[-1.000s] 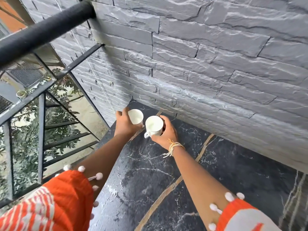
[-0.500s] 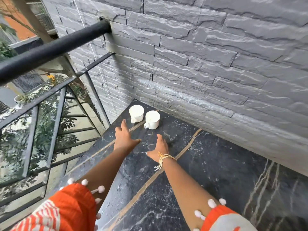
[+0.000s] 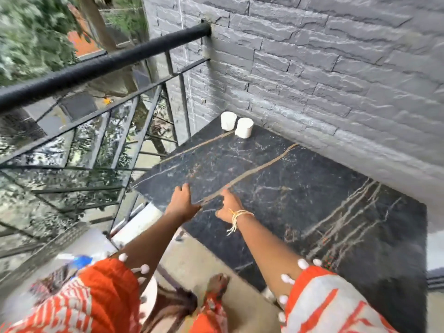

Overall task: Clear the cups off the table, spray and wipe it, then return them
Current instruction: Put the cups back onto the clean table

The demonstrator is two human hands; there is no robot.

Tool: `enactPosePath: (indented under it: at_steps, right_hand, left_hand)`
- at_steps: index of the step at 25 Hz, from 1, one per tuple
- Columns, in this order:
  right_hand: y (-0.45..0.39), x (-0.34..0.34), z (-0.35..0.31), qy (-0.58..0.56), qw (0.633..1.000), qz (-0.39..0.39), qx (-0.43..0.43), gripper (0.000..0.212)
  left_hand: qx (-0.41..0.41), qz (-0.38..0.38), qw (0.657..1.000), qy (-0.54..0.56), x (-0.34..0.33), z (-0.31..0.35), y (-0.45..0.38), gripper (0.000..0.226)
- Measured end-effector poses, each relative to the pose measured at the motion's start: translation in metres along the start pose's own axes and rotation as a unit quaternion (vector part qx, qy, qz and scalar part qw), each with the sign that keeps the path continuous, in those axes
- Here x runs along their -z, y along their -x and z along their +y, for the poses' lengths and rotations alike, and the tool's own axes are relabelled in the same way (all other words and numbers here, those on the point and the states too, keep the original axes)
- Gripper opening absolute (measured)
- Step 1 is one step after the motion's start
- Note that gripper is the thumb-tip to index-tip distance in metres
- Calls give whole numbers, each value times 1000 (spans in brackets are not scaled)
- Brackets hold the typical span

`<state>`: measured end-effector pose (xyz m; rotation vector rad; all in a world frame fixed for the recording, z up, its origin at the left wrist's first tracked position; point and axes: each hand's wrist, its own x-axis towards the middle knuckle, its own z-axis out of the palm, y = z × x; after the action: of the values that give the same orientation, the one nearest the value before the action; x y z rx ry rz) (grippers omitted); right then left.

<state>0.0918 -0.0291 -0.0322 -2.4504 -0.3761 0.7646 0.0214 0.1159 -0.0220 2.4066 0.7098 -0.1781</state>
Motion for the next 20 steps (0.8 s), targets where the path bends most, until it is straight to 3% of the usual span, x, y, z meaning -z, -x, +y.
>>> enactPosePath:
  at_steps: [5, 10, 17, 20]
  right_hand:
    - [67, -57, -27, 49, 997, -39, 47, 47]
    - [114, -137, -49, 68, 992, -90, 54, 26]
    - [165, -259, -62, 91, 979, -181, 15, 39]
    - [183, -303, -70, 100, 972, -210, 15, 54]
  left_hand:
    - [-2, 0, 1000, -5, 15, -71, 86, 69]
    - [49, 4, 999, -9, 28, -161, 151, 55]
    - [110, -23, 994, -5, 32, -278, 233, 34]
    - [129, -42, 990, -25, 26, -318, 257, 44]
